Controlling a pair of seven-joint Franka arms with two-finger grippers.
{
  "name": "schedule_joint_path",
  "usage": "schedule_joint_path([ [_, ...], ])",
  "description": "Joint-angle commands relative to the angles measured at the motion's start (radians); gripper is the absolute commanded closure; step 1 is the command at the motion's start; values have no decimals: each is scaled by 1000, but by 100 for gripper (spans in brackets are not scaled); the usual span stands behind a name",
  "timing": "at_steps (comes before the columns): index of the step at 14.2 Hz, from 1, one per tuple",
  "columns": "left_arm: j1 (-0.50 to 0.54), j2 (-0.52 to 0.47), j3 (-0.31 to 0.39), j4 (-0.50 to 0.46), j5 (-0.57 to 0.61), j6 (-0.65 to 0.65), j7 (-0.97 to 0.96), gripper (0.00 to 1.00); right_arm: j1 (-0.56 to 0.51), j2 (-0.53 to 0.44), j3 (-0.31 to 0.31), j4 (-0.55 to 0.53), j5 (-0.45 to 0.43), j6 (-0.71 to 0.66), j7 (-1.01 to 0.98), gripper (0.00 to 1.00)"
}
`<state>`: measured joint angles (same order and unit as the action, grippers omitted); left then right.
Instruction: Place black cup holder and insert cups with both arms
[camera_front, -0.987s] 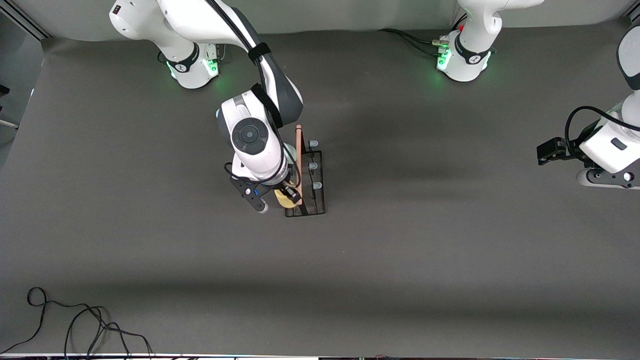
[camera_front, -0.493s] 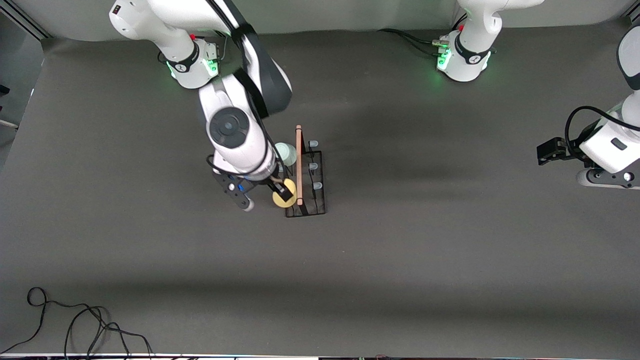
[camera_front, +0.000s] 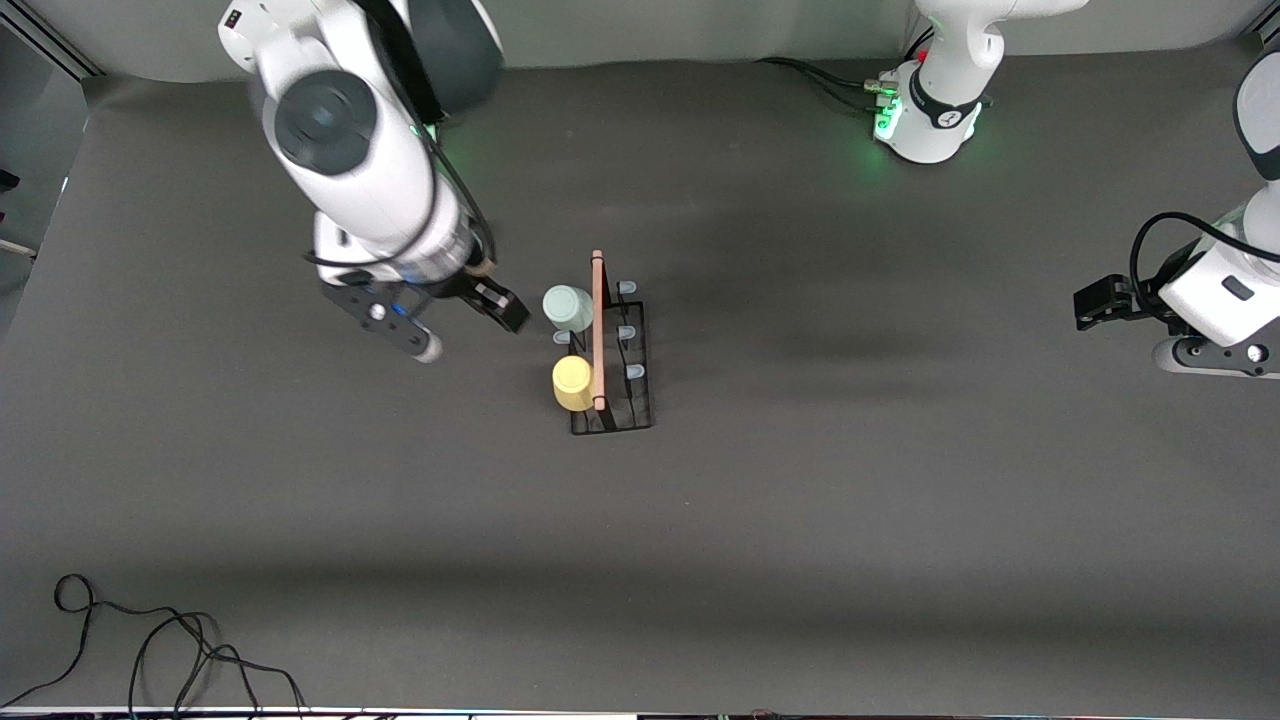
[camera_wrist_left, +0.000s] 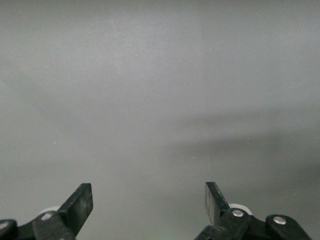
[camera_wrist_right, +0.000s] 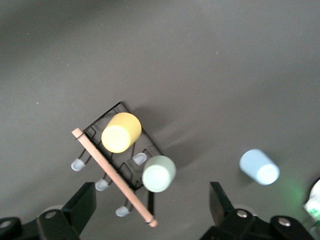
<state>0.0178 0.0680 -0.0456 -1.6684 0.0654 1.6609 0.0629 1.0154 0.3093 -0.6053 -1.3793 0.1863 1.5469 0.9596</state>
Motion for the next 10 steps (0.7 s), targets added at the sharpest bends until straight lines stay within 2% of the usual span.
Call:
schedule_joint_path([
  [1, 4, -27, -2, -20, -6, -4, 17, 0, -3, -110, -45, -89, -45, -2, -227, 0],
  [3, 5, -27, -2, -20, -6, -4, 17, 0, -39, -179, -57, -136, -82, 2, -350, 0],
  [5, 5, -27, 0, -20, -7, -4, 17, 0, -108, -257, -9, -199, -166, 16, -457, 0],
  [7, 4, -27, 0, -20, -6, -4, 17, 0, -272, -294, 102, -221, -179, 16, -562, 0],
  [10, 5, -27, 0, -20, -7, -4, 17, 0, -574, -311, 310, -230, -201, 16, -772, 0],
])
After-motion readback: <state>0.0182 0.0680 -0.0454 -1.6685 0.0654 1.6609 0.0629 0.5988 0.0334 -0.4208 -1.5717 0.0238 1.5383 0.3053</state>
